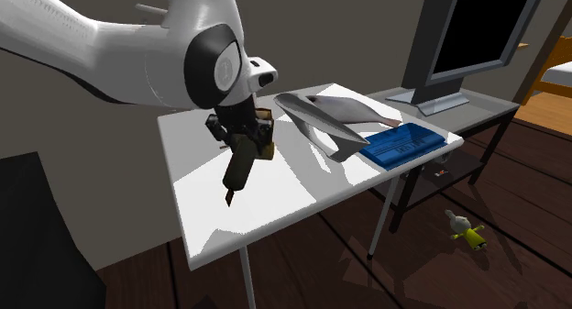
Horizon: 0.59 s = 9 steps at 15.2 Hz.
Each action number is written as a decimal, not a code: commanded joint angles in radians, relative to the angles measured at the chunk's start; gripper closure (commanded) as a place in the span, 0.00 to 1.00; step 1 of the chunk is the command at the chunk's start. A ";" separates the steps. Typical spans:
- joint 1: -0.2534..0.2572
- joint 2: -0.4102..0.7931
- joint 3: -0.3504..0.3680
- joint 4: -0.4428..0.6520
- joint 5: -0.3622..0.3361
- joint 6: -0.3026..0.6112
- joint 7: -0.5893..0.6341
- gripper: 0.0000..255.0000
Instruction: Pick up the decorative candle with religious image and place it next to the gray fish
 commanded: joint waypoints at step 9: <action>0.004 -0.061 -0.019 0.091 0.015 -0.148 -0.013 1.00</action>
